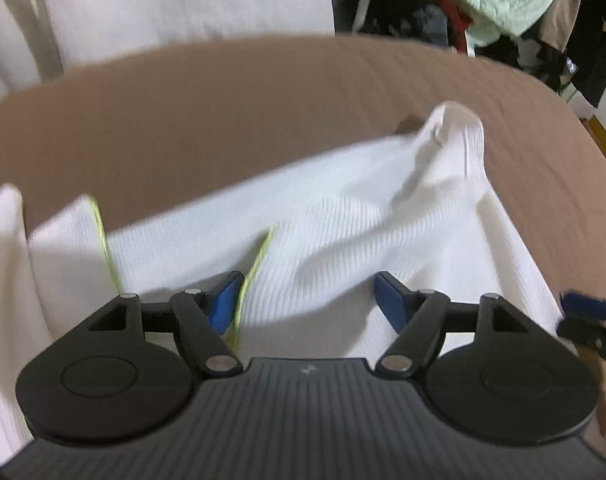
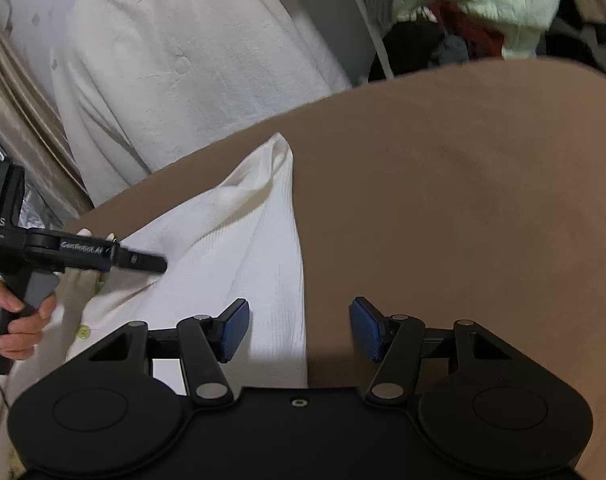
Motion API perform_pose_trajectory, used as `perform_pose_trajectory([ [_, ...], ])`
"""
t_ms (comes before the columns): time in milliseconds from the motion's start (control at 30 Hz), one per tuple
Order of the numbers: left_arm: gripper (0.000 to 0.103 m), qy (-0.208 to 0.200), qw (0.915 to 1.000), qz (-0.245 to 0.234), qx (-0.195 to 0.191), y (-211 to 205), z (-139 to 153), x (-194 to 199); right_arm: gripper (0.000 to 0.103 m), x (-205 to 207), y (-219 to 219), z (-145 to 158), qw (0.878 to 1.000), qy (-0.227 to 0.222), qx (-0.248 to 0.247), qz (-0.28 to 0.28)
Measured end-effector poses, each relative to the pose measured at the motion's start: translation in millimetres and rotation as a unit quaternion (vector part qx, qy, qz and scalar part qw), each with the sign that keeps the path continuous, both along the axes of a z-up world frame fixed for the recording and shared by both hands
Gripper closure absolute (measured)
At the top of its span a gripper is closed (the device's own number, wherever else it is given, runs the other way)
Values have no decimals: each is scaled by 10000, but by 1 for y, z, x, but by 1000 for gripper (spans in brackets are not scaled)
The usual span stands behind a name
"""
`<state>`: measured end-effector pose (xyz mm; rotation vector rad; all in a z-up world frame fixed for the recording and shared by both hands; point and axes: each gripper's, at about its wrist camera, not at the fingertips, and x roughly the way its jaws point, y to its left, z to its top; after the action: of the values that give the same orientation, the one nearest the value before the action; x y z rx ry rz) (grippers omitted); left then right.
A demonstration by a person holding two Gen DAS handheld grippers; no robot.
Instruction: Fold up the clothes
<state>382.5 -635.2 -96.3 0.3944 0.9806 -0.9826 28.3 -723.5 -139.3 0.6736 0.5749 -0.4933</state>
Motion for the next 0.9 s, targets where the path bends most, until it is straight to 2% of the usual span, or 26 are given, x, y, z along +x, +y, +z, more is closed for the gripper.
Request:
perform_pose_trajectory([
  [33, 86, -101, 9999, -49, -4, -3, 2, -3, 41, -1, -1, -2, 9998, -120, 119, 38],
  [67, 97, -154, 9998, -159, 30, -8, 6, -6, 52, -2, -2, -4, 9994, -248, 239, 78],
  [100, 97, -282, 9993, -258, -2, -8, 10, -12, 84, -2, -4, -7, 9983, -364, 452, 105],
  [133, 97, -464, 9983, -348, -41, -8, 16, -18, 94, -2, -6, -10, 9965, -479, 672, 131],
  [233, 97, -1174, 9926, -192, -225, -2, 40, -20, 98, 1, -1, -10, 9996, -191, 198, 52],
  [333, 95, -903, 9934, 618, -340, 8, 48, 5, 100, 3, 4, -7, 9998, 19, -210, -59],
  [400, 94, -651, 9898, 1107, -615, 22, 45, 24, 103, 3, 7, -2, 9976, 210, -624, -231],
  [433, 93, -737, 9850, 1316, -835, 30, 46, 29, 103, 3, 9, 0, 9955, 309, -836, -317],
  [467, 93, -876, 9800, 1494, -979, 37, 48, 34, 103, 1, 8, 1, 9890, 568, -1263, -524],
  [500, 94, -1171, 9763, 1586, -899, 37, 48, 37, 103, -1, 8, 3, 9790, 840, -1706, -739],
  [533, 93, -1404, 9731, 1634, -813, 37, 49, 39, 103, -4, 1, 1, 9759, 1016, -1749, -820],
  [600, 93, -1268, 9802, 1349, -706, 32, 49, 41, 103, -18, -16, -1, 9910, 522, -893, -849],
  [633, 87, -1130, 9843, 1163, -696, 30, 49, 41, 103, -26, -25, -2, 9950, 255, -442, -858],
  [667, 81, -1002, 9877, 960, -726, 29, 51, 38, 101, -25, -27, -1, 9970, 81, -200, -737],
  [700, 61, -893, 9908, 751, -692, 26, 51, 34, 93, -24, -29, -1, 9981, -85, 23, -604],
  [733, 46, -873, 9933, 575, -500, 18, 51, 28, 93, -22, -28, -1, 9986, -192, 136, -476],
  [767, 46, -883, 9947, 439, -296, 12, 49, 22, 92, -19, -26, 0, 9987, -292, 239, -348],
  [867, 46, -1139, 9920, 414, 364, 0, 41, 9, 83, -13, -21, -1, 9994, -256, 192, -146],
  [900, 46, -1084, 9923, 498, 340, 3, 38, 8, 80, -12, -21, -2, 9994, -232, 200, -146],
])
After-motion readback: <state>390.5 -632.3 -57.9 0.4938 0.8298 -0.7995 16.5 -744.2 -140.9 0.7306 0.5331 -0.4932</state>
